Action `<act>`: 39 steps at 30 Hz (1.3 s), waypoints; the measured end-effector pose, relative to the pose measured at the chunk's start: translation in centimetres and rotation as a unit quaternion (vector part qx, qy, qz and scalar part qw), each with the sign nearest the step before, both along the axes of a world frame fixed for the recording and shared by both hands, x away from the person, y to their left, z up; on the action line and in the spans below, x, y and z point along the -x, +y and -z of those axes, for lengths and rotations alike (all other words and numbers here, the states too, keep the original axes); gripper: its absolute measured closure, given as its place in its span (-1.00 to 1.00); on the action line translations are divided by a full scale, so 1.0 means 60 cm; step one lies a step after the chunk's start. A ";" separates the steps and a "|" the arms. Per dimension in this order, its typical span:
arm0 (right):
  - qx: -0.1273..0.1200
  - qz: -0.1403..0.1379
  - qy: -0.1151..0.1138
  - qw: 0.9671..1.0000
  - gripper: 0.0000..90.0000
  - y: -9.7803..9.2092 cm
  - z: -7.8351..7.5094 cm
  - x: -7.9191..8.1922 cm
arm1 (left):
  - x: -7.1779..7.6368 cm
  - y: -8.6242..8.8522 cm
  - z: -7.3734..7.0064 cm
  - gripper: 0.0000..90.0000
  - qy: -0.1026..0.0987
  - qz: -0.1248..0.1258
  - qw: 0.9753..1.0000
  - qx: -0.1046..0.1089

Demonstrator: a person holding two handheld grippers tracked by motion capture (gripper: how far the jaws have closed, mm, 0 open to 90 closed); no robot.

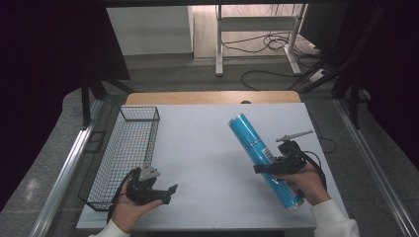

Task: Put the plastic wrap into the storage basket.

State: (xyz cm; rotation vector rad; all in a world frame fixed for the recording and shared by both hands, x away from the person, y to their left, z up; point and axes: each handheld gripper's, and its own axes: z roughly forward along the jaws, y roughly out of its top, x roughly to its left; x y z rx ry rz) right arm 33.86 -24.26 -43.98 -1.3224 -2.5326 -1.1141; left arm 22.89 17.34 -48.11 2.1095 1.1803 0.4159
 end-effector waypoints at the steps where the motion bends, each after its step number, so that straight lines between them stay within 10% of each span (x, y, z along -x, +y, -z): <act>1: -0.008 0.003 -0.001 1.000 -0.30 0.005 -0.001 0.002 | 0.000 0.000 0.000 -0.72 0.000 0.000 1.000 0.000; 12: -0.068 0.023 -0.011 0.997 -0.30 0.028 -0.011 0.012 | 0.002 -0.001 -0.005 -0.73 -0.004 -0.005 1.000 0.007; 21: -0.139 0.056 -0.024 0.988 -0.30 0.047 -0.015 0.031 | 0.001 0.002 -0.008 -0.73 0.001 -0.009 1.000 0.030; 39: -0.190 0.074 -0.038 0.978 -0.29 0.082 -0.009 0.054 | -0.002 0.006 -0.012 -0.73 0.003 -0.014 0.999 0.039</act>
